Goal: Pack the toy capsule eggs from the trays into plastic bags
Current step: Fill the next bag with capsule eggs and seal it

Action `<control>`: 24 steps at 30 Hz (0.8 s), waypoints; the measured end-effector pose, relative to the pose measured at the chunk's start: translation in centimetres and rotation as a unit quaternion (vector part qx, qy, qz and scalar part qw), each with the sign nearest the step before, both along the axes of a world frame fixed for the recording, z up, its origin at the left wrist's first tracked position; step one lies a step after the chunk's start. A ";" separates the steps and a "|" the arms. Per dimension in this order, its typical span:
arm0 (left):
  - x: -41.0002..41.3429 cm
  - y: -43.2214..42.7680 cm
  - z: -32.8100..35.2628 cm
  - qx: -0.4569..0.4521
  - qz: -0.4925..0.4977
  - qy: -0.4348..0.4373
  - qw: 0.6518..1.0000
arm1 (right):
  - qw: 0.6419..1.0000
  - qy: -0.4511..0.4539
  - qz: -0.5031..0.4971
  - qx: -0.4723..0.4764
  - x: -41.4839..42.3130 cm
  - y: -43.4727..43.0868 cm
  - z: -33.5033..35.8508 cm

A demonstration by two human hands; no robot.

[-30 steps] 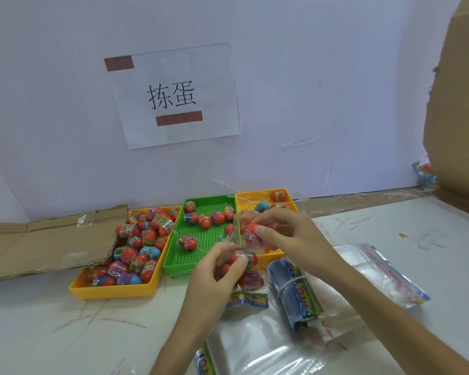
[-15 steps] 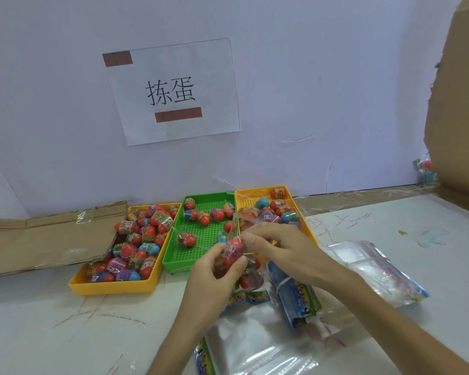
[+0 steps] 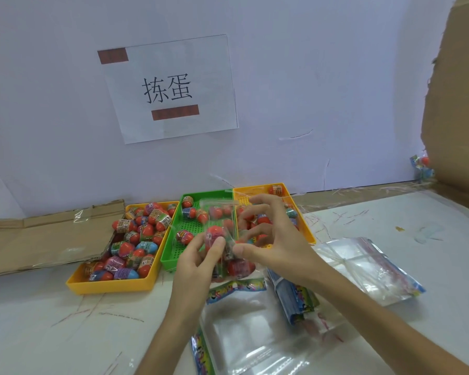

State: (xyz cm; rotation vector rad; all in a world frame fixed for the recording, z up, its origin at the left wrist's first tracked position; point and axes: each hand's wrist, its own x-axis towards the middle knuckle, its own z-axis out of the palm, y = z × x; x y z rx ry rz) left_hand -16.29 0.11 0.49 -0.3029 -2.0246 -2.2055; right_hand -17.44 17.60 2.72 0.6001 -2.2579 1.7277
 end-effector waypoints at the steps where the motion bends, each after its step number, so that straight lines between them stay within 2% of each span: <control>1: -0.2 -0.1 -0.1 0.008 0.002 -0.003 1.000 | 1.000 -0.018 0.002 -0.005 -0.1 0.0 0.0; 4: -0.2 -0.2 -0.2 -0.006 0.017 0.017 1.000 | 0.999 -0.053 -0.004 0.009 -0.2 0.3 0.0; 9: -0.2 -0.2 -0.5 -0.017 0.030 0.015 0.999 | 0.997 -0.030 -0.030 0.058 -0.1 0.0 -0.4; 16: -0.4 -0.8 -0.5 0.000 -0.013 -0.032 0.999 | 0.998 0.031 -0.059 0.015 0.2 -0.8 -0.9; 20: -0.4 -0.8 -0.4 -0.006 -0.006 -0.020 1.000 | 0.998 0.016 -0.058 0.005 0.1 -0.7 -0.7; 24: -0.1 -0.7 -0.1 -0.008 0.019 0.010 1.000 | 0.998 -0.058 0.015 0.002 0.2 -0.7 -0.7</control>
